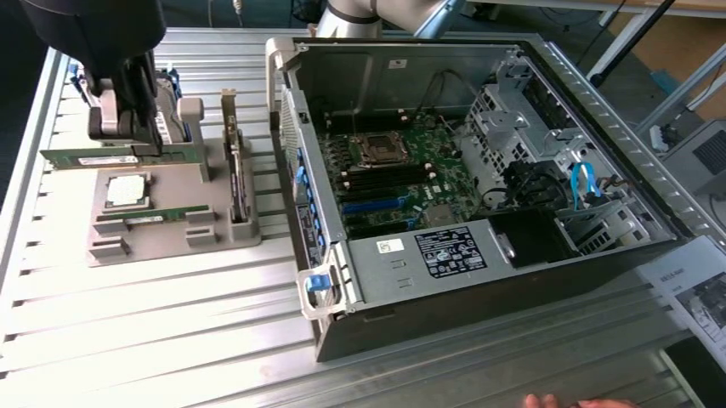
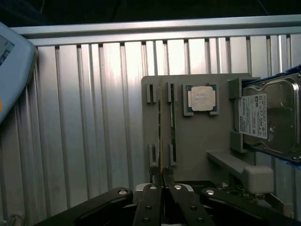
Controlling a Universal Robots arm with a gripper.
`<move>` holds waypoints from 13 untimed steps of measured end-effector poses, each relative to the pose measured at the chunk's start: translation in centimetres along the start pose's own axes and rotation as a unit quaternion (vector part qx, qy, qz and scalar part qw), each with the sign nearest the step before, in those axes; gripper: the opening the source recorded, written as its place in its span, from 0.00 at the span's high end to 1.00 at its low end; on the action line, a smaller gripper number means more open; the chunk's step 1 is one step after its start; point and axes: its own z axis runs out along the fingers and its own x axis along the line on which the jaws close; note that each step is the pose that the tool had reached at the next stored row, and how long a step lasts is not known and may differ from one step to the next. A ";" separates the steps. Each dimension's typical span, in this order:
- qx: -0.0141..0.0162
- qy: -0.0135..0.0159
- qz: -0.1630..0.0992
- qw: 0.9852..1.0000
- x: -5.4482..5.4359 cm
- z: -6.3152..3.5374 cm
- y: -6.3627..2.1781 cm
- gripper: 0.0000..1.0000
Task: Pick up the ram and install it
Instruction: 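Pick up the ram and move it above insertion slot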
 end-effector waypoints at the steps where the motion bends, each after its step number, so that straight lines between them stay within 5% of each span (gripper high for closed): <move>1: 0.000 0.000 0.000 1.000 0.0 -0.25 -0.02 0.88; 13: 0.000 0.000 0.000 1.000 -0.1 -3.05 -0.28 0.88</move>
